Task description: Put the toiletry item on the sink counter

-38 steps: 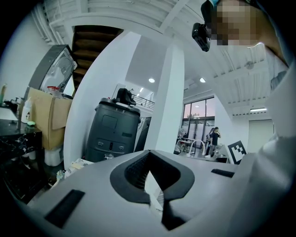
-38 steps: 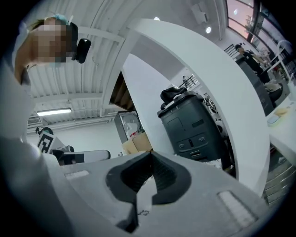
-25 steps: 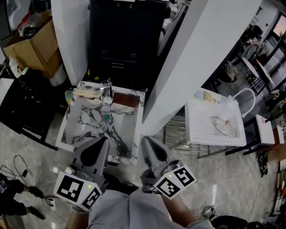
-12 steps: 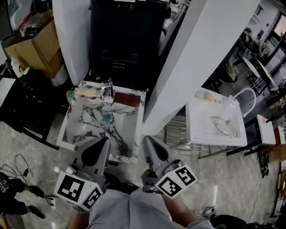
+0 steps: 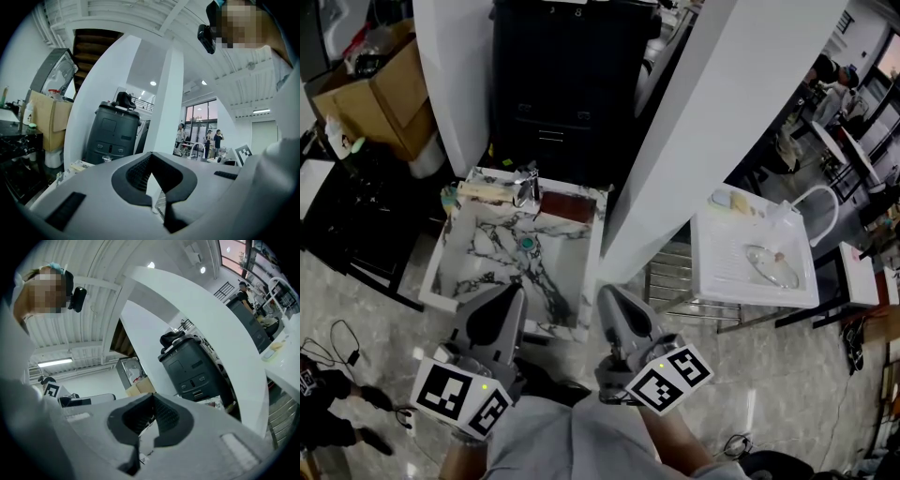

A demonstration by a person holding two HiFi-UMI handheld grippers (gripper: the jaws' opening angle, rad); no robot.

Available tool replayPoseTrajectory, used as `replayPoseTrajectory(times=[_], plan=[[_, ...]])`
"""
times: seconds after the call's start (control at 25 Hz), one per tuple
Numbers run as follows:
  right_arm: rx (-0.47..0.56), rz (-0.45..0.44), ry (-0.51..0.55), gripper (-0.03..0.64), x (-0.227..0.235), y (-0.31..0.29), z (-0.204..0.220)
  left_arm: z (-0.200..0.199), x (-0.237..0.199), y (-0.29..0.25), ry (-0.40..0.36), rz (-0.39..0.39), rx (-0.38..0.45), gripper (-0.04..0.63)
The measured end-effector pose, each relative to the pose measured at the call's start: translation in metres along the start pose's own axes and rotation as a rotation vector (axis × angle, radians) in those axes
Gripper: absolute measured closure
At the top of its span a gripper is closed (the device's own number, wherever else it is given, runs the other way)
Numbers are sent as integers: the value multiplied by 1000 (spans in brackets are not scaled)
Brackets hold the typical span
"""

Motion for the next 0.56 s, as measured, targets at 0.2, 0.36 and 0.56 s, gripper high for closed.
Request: replayPoseTrajectory(times=[0.2,0.36,0.56], plan=[[-17,-5,-13,620,1,2,4,1,3,1,2,5,0,591],[-29,-12,-27,620,1,2,5,0,6,1,-1,12,-3,591],[-37,-18,-34,620,0,4,6,0,8,4,-2,12,-6,591]])
Point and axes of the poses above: the fingertips, and each gripper's own axes: y backward along the fingers, x to its right, z out of its underside, the point moved 10 cm from there along y, backward along the fingers, and after that the axes turned 15 degrees about -y, right-handed, at the moved point
